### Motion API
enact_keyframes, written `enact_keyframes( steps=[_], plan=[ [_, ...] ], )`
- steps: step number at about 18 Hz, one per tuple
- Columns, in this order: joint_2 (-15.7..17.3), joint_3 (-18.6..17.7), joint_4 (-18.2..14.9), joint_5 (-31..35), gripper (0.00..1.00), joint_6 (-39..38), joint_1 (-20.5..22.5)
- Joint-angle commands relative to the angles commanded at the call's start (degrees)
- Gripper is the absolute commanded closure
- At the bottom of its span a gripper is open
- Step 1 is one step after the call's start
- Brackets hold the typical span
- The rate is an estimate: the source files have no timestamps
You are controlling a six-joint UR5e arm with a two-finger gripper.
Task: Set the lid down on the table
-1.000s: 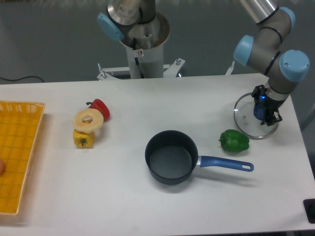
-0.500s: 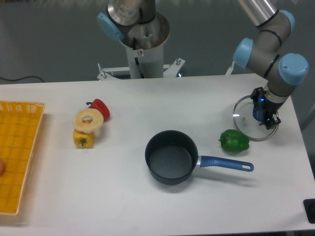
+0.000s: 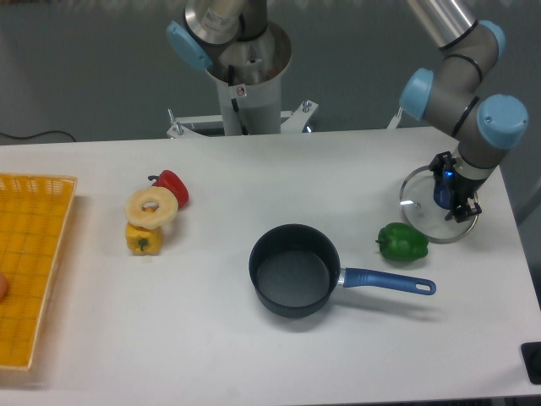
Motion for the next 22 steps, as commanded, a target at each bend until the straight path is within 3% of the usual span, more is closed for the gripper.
enact_keyframes(
  steps=[12, 22],
  plan=[
    [-0.09, -0.35, 0.35, 0.0, 0.09, -0.53, -0.18],
    [-0.09, -0.35, 0.26, -0.09, 0.01, -1.32, -0.18]
  ],
)
